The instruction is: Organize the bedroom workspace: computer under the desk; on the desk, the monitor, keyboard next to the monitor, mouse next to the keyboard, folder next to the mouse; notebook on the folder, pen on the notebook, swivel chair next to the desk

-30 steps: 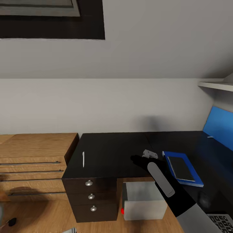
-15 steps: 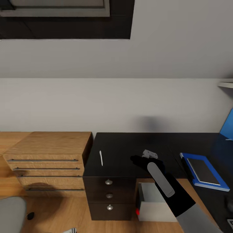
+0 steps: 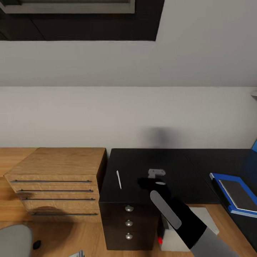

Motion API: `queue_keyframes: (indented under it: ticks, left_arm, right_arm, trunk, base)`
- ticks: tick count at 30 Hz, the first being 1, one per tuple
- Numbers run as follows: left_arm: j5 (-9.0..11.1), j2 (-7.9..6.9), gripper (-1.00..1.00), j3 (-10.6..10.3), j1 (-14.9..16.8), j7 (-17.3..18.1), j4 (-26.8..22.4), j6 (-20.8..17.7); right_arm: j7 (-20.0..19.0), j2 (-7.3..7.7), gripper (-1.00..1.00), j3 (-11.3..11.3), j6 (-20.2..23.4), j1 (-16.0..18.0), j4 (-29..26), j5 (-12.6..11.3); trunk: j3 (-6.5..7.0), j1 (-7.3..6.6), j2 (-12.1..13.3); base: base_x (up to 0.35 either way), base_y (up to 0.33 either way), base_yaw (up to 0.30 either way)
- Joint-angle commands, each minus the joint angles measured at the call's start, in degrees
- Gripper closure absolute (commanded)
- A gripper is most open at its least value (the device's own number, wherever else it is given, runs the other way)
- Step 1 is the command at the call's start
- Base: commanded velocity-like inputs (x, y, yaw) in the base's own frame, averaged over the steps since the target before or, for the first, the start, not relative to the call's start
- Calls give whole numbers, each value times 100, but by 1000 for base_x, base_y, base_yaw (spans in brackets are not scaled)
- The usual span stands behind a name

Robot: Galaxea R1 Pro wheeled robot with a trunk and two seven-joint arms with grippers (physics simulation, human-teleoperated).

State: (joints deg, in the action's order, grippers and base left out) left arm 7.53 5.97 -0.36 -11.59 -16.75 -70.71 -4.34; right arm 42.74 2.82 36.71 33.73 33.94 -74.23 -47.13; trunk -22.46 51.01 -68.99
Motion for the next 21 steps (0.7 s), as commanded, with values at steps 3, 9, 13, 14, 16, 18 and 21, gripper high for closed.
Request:
queue_keyframes:
  ticks: [3,9,13,14,16,18,21]
  left_arm:
    - [46,1,-100,-5,-1,-23,-13,24]
    - [51,11,-100,-17,-1,-12,-24,54]
    - [48,22,-100,-28,-1,-5,-191,64]
    - [48,23,-100,-29,-1,-3,-284,59]
    - [51,25,-100,-31,-1,-4,-660,25]
    - [58,30,-100,-31,-1,-4,-1056,-56]
    - [61,33,-100,-36,-1,-16,-1531,-457]
  right_arm:
    - [51,-144,-100,242,-12,8,297,177]
    - [27,-475,-100,345,-21,8,885,627]
    - [-87,-747,-100,360,-55,14,1383,1090]
    - [-137,-803,-100,361,-82,16,1508,1194]
    - [-352,-954,-100,362,-237,24,1922,1513]
    - [-637,-1075,-100,357,-483,50,2370,1783]
    - [-932,-1162,-100,345,-844,186,2901,1982]
  trunk:
    - [-6,2,-4]
    - [-6,2,-4]
    - [-6,2,-4]
    - [-6,2,-4]
    - [-6,2,-4]
    - [-6,2,-4]
    - [-6,2,-4]
  base:
    - [51,11,0]
    - [16,4,0]
    - [4,1,0]
    - [2,0,0]
    - [1,0,0]
    - [0,0,0]
    - [0,0,0]
